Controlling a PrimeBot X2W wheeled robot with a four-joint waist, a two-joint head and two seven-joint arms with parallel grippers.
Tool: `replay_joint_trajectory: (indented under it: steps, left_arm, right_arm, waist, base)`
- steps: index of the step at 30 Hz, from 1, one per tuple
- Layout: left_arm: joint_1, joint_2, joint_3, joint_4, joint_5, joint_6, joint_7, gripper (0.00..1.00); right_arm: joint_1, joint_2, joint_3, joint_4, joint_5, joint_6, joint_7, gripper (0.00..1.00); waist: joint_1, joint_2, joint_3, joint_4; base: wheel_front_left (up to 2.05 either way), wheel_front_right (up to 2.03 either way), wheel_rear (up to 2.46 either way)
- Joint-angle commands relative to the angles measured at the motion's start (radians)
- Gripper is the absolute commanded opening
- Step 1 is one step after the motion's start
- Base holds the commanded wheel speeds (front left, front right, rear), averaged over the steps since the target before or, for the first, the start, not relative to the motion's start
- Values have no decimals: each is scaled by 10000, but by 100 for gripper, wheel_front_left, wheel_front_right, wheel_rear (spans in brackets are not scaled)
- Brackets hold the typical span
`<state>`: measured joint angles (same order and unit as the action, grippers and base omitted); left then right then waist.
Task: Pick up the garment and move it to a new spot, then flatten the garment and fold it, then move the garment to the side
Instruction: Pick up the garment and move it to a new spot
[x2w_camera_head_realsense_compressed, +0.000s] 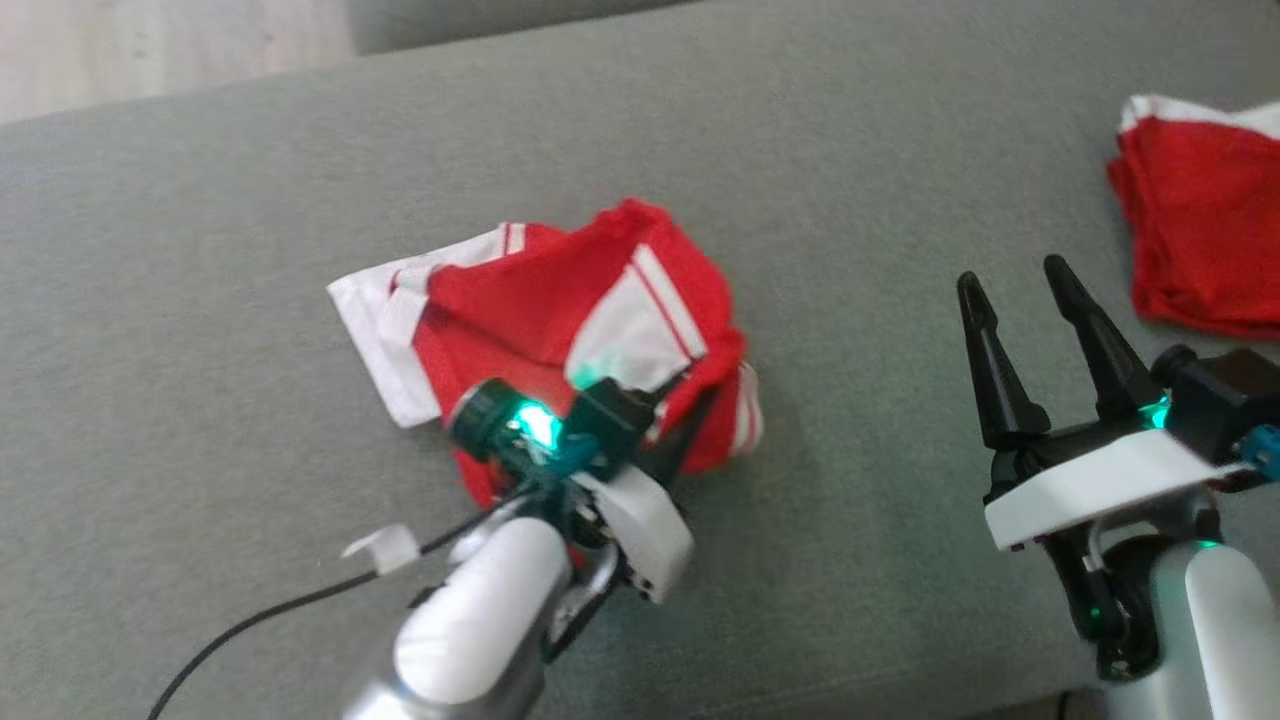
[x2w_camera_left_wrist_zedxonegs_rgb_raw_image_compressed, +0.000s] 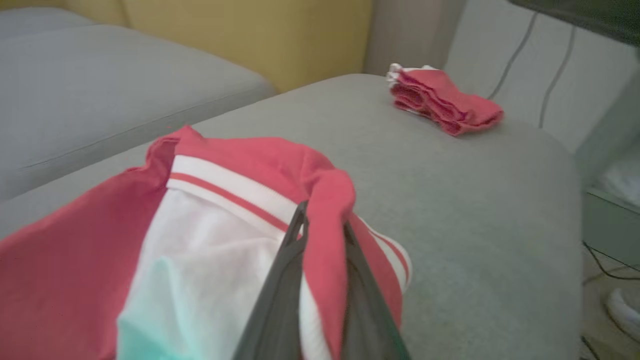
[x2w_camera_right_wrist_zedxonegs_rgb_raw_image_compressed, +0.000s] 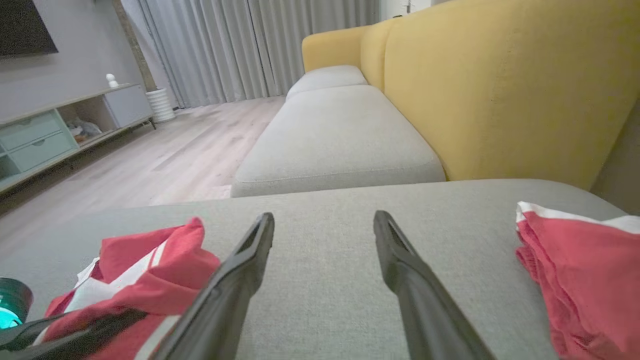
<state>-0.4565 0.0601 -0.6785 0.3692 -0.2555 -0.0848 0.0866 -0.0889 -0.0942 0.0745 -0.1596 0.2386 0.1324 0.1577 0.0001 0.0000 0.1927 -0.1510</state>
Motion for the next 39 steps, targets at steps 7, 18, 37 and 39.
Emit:
replay_joint_trajectory:
  steps: [7, 18, 37, 39]
  left_arm:
    - [-759, -94, -1316, 364, -780, -158, -611, 87]
    - [-1344, 245, -662, 601, -961, 574, -3158, 100]
    - [1285, 3402, 4160, -891, -2102, 2217, -3481, 100]
    - [1741, 3610, 4380, -1077, -2339, 2178, -3439, 100]
  right_arm:
    - [-318, 142, 120, -96, 112, -17, -267, 100]
    - [-101, 183, -189, -38, -58, -17, -186, 100]
    - [335, 165, -342, -410, -352, -17, 381, 100]
    - [403, 173, -329, -410, -359, -17, 421, 100]
  waist:
    - [-1, 0, 678, -692]
    - [-1, 0, 166, 237]
    - [-1, 0, -456, 1707]
    - [-1, 0, -546, 1753]
  base:
    - [0, 0, 0]
    - [0, 0, 0]
    - [0, 0, 0]
    - [0, 0, 0]
